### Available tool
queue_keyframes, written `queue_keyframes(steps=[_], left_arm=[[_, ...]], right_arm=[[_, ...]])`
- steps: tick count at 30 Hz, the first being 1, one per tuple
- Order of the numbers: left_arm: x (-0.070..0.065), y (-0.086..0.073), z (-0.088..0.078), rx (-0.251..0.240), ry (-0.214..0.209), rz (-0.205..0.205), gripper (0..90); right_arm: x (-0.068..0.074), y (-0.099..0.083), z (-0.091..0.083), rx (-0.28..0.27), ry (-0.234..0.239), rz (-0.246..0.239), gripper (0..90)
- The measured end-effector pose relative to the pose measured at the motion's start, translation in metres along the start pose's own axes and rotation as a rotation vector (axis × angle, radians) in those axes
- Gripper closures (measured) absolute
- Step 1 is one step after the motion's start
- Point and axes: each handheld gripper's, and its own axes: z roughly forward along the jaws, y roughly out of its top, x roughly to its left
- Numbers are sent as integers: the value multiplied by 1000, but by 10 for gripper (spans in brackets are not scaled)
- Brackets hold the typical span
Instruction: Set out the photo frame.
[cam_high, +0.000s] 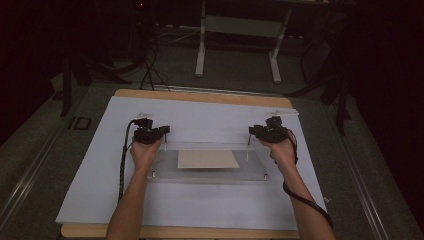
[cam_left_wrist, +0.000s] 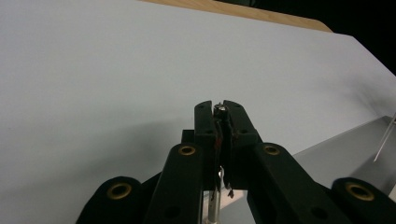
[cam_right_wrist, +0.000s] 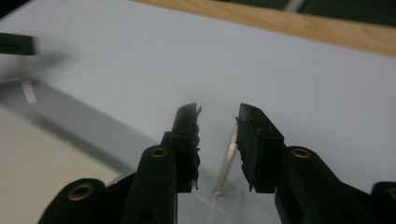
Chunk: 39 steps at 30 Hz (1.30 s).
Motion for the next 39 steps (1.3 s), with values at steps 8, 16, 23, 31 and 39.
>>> queue_keyframes(steps=[8, 16, 23, 31, 39], left_arm=[[2, 0, 1, -1, -6, -13, 857], [3, 1, 2, -1, -12, -22, 856], [3, 1, 2, 4, -8, -30, 856], [3, 3, 3, 17, -6, -38, 856], [4, 4, 4, 22, -9, -44, 856]], right_arm=[[35, 7, -40, -21, 94, -119, 653], [70, 8, -70, -8, 208, -218, 633], [103, 0, -90, 0, 264, -305, 630], [133, -19, -106, -23, 350, -407, 859], [149, -40, -99, 18, 395, -406, 899]])
